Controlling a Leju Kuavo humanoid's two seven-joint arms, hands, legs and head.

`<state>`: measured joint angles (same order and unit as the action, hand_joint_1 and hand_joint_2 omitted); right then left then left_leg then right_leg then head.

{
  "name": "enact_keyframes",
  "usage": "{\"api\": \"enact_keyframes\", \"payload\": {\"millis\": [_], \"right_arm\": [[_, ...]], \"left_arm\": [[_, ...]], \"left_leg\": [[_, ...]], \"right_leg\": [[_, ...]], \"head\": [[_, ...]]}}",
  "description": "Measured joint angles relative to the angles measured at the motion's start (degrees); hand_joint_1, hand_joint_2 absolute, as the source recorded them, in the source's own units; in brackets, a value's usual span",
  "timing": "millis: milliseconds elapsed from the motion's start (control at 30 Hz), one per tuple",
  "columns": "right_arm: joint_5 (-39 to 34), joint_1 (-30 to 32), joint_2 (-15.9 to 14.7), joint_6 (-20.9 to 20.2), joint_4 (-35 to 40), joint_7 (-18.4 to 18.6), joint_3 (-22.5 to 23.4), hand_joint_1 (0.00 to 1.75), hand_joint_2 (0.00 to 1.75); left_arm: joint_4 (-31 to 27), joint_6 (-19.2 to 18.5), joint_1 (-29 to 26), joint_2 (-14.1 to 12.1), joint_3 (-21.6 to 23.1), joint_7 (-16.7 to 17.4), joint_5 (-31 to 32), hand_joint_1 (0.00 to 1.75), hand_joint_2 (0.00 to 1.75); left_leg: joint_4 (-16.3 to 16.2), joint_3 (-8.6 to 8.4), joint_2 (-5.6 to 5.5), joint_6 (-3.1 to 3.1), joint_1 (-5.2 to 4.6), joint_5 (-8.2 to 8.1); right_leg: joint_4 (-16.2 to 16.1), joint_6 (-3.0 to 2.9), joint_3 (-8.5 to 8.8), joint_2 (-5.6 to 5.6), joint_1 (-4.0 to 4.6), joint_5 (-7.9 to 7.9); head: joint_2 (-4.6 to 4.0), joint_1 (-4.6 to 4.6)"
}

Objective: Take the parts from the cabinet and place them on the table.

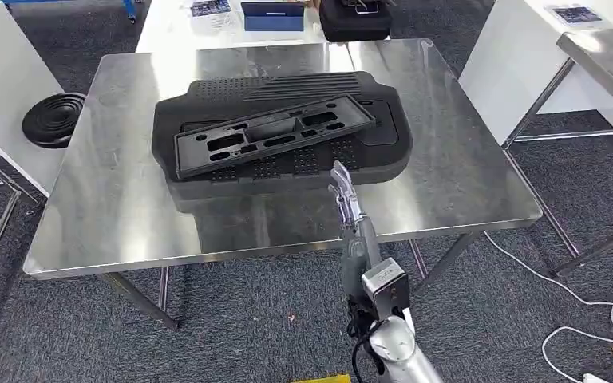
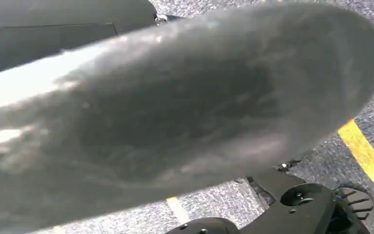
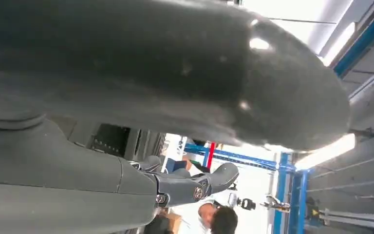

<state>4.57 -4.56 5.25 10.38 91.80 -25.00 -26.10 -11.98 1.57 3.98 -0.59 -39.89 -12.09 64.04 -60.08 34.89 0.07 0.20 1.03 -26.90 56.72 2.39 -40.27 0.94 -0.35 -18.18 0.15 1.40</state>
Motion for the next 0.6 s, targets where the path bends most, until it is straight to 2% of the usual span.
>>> {"api": "enact_keyframes", "payload": {"millis": [100, 400, 600], "right_arm": [[0.04, 1.52, -0.09, 1.22, 1.88, 0.02, 0.57, 0.00, 0.00], [0.04, 3.60, -0.55, 1.64, 5.07, 0.28, 1.35, 0.00, 0.00], [0.29, 4.69, -0.55, 2.89, 6.12, 0.57, 1.57, 0.00, 0.00]], "left_arm": [[0.00, 0.28, -0.08, 0.29, -0.57, -1.00, -1.10, 0.00, 0.00], [0.00, 0.33, -0.16, 0.90, -2.67, -0.87, -2.32, 0.00, 0.00], [0.00, -0.42, -0.22, 0.99, -4.15, -0.46, -3.87, 0.00, 0.00]], "left_leg": [[0.00, 0.01, -0.02, 0.00, 0.00, 0.00], [0.00, 0.02, -0.01, 0.00, 0.00, 0.00], [-0.11, 0.12, -0.26, 0.63, -0.68, 0.08]], "right_leg": [[0.00, 0.00, 0.01, -0.01, 0.00, 0.00], [0.00, 0.00, 0.00, -0.01, 0.00, 0.00], [-0.13, 0.60, 0.14, -0.07, -0.58, 0.36]], "head": [[0.00, 0.00], [0.00, 0.00], [0.00, 0.02]]}}
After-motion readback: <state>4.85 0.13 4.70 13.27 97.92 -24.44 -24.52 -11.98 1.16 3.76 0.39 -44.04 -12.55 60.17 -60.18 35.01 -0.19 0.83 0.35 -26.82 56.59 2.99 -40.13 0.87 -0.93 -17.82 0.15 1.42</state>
